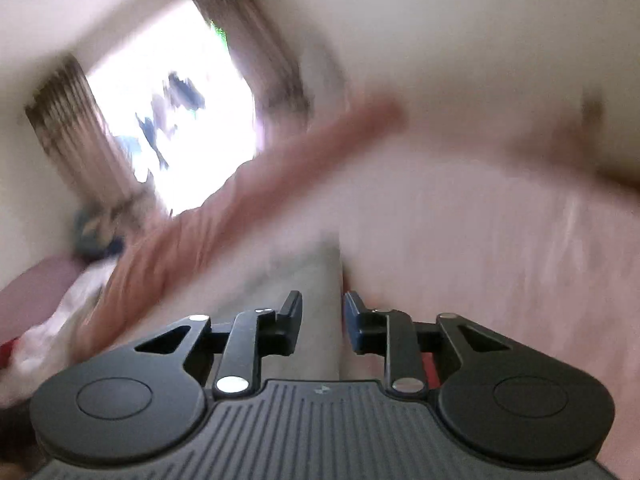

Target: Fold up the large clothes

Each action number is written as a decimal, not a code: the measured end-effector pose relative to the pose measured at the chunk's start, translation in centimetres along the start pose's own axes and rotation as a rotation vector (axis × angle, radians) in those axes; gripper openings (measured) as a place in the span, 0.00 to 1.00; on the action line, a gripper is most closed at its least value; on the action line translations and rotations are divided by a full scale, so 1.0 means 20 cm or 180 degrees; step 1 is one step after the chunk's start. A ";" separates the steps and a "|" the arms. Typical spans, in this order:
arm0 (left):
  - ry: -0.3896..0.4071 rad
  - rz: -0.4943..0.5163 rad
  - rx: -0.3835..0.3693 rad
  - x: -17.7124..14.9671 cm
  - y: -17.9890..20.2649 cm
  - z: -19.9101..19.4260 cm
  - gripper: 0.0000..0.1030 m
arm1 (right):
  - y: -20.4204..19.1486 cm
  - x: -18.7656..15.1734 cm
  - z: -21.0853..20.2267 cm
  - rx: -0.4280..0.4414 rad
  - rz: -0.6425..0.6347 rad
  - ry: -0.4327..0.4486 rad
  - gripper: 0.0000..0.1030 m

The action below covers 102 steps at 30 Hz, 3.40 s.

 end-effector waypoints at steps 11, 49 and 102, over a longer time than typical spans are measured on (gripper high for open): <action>-0.0107 0.0656 0.0811 -0.25 0.16 0.50 1.00 | -0.05 -0.31 0.48 -0.0790 -0.0378 -0.0335 0.34; -0.0756 0.1460 0.0324 -0.62 0.51 -0.78 1.00 | -0.41 -0.68 -0.53 -0.1130 -0.1064 -0.1379 0.92; -0.0794 0.1369 0.0287 -0.63 0.51 -0.76 1.00 | -0.43 -0.71 -0.54 -0.1071 -0.1066 -0.1419 0.92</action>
Point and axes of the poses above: each gripper's, at about its wrist camera, not at the fingertips, and z roughly the way its jaws point, y to its right, x to its top, the point moved 10 cm from there along z, roughly the way its jaws point, and after that the axes turned 7 degrees about x, right-handed, at the moved point
